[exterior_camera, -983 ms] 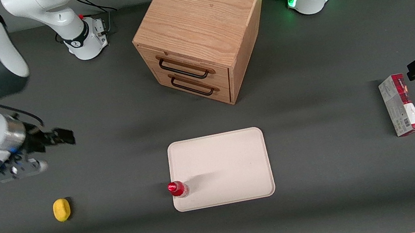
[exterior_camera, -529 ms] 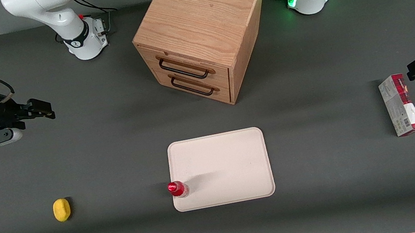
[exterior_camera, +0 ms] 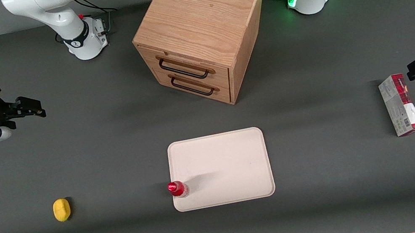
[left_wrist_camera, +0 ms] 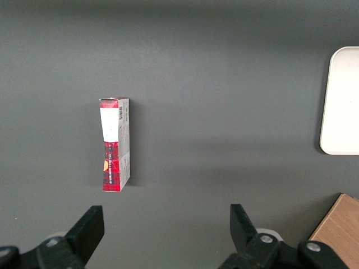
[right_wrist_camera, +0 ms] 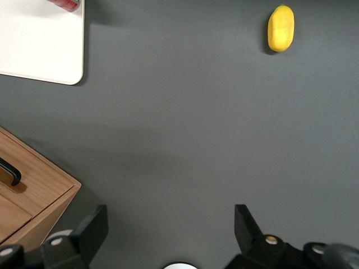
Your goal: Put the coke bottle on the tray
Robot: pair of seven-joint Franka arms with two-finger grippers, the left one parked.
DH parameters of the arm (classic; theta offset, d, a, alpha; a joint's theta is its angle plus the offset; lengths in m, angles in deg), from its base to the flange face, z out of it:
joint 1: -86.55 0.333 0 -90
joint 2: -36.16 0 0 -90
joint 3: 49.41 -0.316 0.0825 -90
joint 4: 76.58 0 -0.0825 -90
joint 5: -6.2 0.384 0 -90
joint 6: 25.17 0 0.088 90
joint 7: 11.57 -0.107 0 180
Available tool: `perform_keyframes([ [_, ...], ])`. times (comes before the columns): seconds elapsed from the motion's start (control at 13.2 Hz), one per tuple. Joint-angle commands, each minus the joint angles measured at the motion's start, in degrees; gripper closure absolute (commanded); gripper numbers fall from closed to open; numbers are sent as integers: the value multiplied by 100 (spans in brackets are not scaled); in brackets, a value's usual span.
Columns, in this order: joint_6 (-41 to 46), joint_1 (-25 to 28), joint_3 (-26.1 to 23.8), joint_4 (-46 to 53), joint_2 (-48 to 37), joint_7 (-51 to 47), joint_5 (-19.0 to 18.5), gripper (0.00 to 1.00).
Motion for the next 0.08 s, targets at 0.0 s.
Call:
perform_keyframes([
  [0.0,124,78,110,71,-16,107,138,0],
])
